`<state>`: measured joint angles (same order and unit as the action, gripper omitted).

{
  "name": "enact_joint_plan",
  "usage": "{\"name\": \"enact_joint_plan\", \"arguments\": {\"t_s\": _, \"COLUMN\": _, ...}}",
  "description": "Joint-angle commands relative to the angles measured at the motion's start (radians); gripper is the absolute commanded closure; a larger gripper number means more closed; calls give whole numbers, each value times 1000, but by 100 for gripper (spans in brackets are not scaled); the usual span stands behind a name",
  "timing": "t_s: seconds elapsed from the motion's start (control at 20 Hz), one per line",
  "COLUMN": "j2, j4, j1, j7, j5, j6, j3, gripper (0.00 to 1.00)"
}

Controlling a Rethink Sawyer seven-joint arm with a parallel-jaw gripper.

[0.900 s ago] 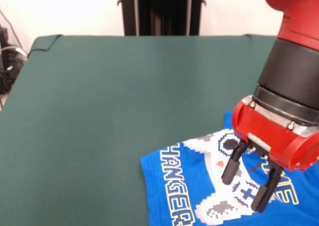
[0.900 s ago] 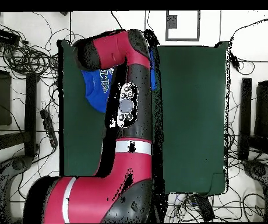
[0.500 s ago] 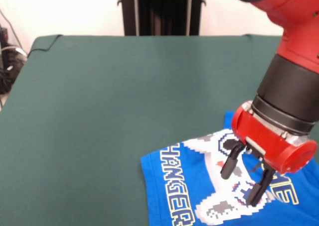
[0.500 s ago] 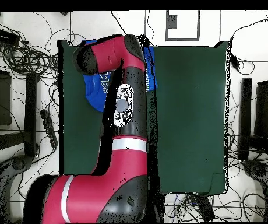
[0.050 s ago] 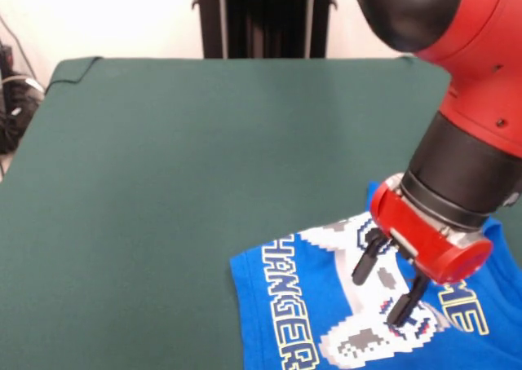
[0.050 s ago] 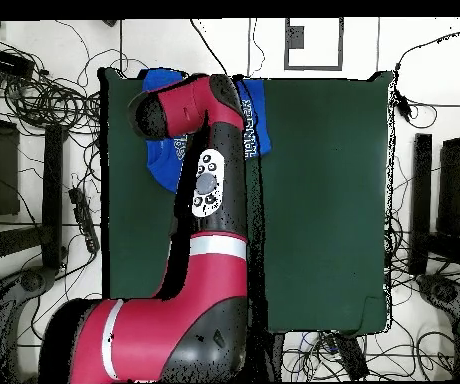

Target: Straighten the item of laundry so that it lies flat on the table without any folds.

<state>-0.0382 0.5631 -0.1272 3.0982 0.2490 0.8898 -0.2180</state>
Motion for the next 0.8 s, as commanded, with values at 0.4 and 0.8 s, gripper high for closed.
{"name": "enact_joint_plan", "arguments": {"t_s": 0.4, "j2": 72, "j4": 257, "j1": -54, "j7": -142, "j5": 98, "j6": 37, "j3": 4, "gripper": 0}}
{"name": "enact_joint_plan", "arguments": {"t_s": 0.8, "j2": 104, "j4": 295, "j1": -73, "j7": -70, "j5": 147, "j6": -36, "j3": -13, "gripper": 0}}
